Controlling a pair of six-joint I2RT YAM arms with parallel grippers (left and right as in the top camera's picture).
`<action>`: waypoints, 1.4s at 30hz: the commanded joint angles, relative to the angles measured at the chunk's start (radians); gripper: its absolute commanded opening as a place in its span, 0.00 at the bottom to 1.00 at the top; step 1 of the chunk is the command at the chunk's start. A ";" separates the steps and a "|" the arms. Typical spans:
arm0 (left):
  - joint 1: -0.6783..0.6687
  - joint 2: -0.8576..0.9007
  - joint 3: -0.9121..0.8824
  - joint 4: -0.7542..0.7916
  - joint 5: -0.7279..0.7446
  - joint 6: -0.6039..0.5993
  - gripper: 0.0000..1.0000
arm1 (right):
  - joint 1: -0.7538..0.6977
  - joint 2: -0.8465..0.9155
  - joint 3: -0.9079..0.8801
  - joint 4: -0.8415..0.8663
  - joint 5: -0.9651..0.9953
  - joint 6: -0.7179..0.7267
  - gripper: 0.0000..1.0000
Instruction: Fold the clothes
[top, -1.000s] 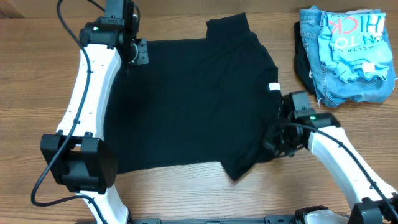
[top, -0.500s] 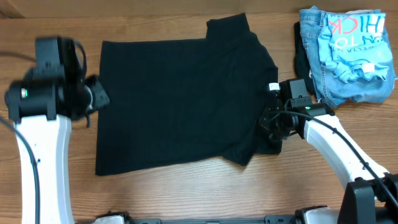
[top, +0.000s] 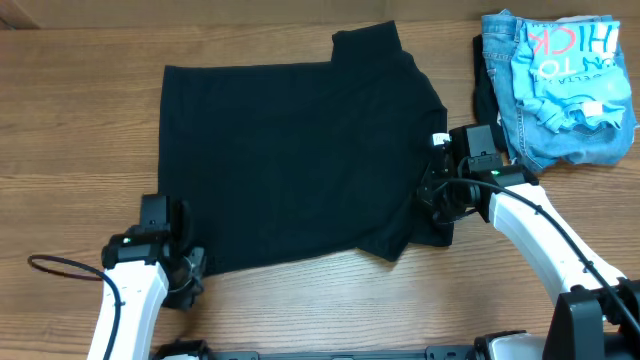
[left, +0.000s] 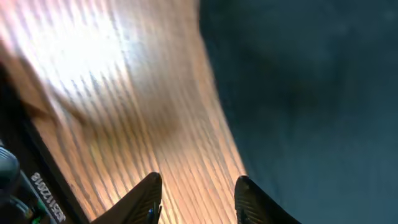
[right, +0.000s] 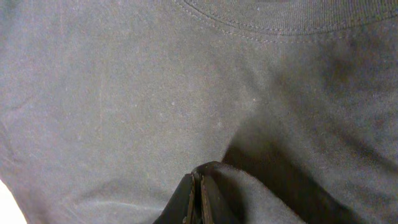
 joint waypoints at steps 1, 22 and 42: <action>0.005 0.002 -0.072 0.098 -0.098 -0.070 0.36 | 0.002 -0.003 0.024 0.011 0.010 -0.010 0.04; 0.004 0.286 0.111 0.300 -0.045 0.407 0.04 | -0.017 -0.003 0.122 -0.005 0.064 -0.013 0.04; 0.004 0.439 0.343 0.463 -0.093 0.624 0.04 | -0.087 0.186 0.282 0.141 0.150 -0.031 0.04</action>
